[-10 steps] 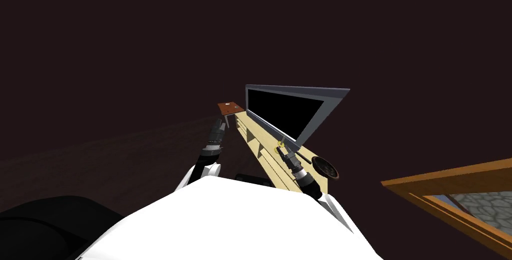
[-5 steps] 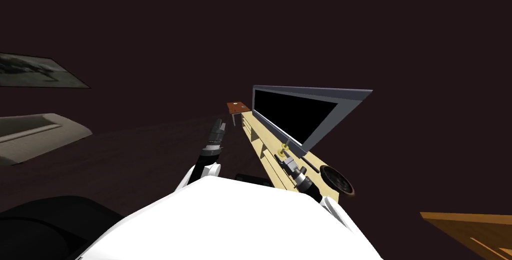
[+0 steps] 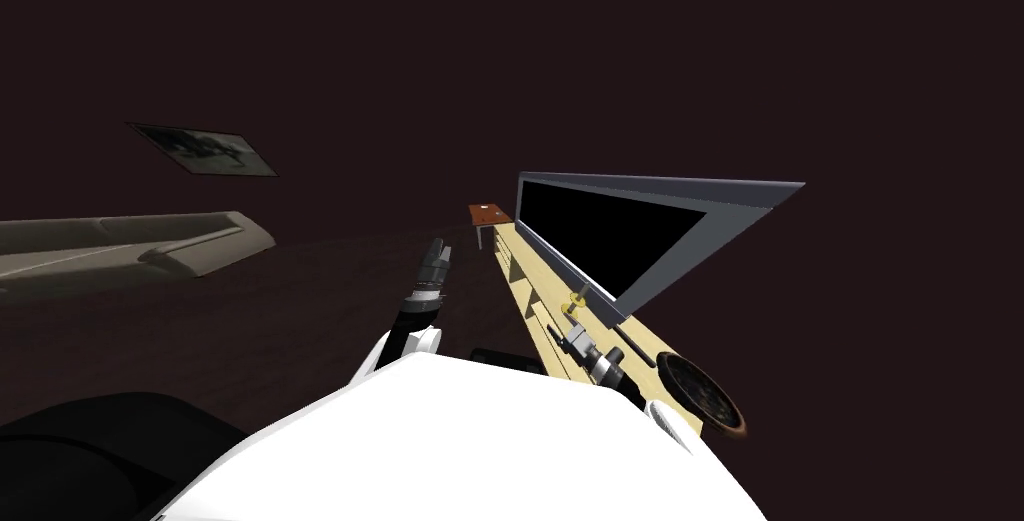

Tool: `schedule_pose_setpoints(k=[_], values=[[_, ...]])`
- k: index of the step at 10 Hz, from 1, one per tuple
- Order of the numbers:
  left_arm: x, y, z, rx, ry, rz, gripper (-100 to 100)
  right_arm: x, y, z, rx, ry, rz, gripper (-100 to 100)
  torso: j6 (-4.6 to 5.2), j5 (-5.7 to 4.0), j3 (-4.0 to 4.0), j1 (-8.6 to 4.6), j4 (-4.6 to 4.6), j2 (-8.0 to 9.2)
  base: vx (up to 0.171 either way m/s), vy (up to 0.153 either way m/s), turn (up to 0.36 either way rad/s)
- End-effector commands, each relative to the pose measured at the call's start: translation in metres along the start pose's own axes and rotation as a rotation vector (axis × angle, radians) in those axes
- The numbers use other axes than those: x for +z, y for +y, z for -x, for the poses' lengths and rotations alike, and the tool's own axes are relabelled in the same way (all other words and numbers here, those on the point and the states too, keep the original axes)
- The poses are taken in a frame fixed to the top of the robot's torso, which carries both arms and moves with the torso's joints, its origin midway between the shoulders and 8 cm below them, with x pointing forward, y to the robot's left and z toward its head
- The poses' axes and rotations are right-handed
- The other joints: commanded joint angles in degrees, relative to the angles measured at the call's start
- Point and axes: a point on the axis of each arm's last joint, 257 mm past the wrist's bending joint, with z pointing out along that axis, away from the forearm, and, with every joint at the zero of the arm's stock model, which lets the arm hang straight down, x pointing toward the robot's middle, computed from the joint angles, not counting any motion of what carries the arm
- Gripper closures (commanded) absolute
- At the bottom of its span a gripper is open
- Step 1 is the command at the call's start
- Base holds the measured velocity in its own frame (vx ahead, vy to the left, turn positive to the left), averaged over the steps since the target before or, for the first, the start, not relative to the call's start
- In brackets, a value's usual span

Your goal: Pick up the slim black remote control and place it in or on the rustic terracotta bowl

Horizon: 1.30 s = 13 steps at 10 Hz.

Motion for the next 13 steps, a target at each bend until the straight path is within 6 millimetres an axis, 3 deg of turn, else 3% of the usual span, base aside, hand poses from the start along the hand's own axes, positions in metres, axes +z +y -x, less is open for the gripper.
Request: schedule_pose_setpoints(k=[1,2,3,4,6,7,8,9,11,12,13], values=[[0.0,0.0,0.0,0.0,0.0,0.0,0,-0.007,0.002,-0.027,-0.053,0.078,0.027,-100,0.0,0.0,0.0,0.0,0.0,0.0,-0.031,-0.052,0.29],[0.0,0.0,0.0,0.0,0.0,0.0,0,-0.007,0.003,-0.029,-0.063,0.084,0.029,-100,-0.06,0.0,-0.01,-0.01,0.0,-0.02,-0.025,-0.052,0.179],[0.0,0.0,0.0,0.0,0.0,0.0,0,-0.015,0.004,-0.053,-0.108,0.153,0.056,-100,-0.01,0.0,-0.03,0.0,-0.01,-0.05,-0.038,-0.052,0.332],[0.0,0.0,0.0,0.0,0.0,0.0,0,-0.015,0.004,-0.054,-0.113,0.156,0.057,-100,-0.05,0.0,-0.02,-0.02,-0.01,-0.02,-0.035,-0.047,0.153],[0.0,0.0,0.0,0.0,0.0,0.0,0,-0.036,0.005,-0.097,-0.197,0.283,0.116,-100,-0.06,0.0,-0.02,-0.01,0.0,-0.03,-0.045,-0.062,0.384],[0.0,0.0,0.0,0.0,0.0,0.0,0,-0.038,0.004,-0.102,-0.213,0.298,0.12,-100,-0.04,-0.02,0.0,-0.1,0.0,0.0,-0.04,-0.069,0.135],[0.0,0.0,0.0,0.0,0.0,0.0,0,-0.051,0.003,-0.123,-0.25,0.362,0.15,-100,0.01,-0.02,-0.01,-0.09,0.0,-0.03,-0.041,-0.057,0.216],[0.0,0.0,0.0,0.0,0.0,0.0,0,-0.052,0.003,-0.125,-0.262,0.369,0.154,-100,-0.02,-0.01,-0.02,-0.06,-0.01,-0.03,-0.036,-0.042,0.181],[0.0,0.0,0.0,0.0,0.0,0.0,0,-0.081,0.0,-0.162,-0.347,0.488,0.223,-100,-0.02,0.0,-0.02,0.0,-0.01,-0.04,-0.045,-0.058,0.355],[0.0,0.0,0.0,0.0,0.0,0.0,0,-0.085,-0.002,-0.168,-0.358,0.506,0.226,-100,-0.04,-0.01,-0.02,-0.11,0.0,-0.04,-0.035,-0.068,0.158],[0.0,0.0,0.0,0.0,0.0,0.0,0,-0.102,-0.006,-0.185,-0.403,0.568,0.263,-100,0.02,-0.03,-0.05,-0.1,-0.01,-0.09,-0.044,-0.051,0.218]])
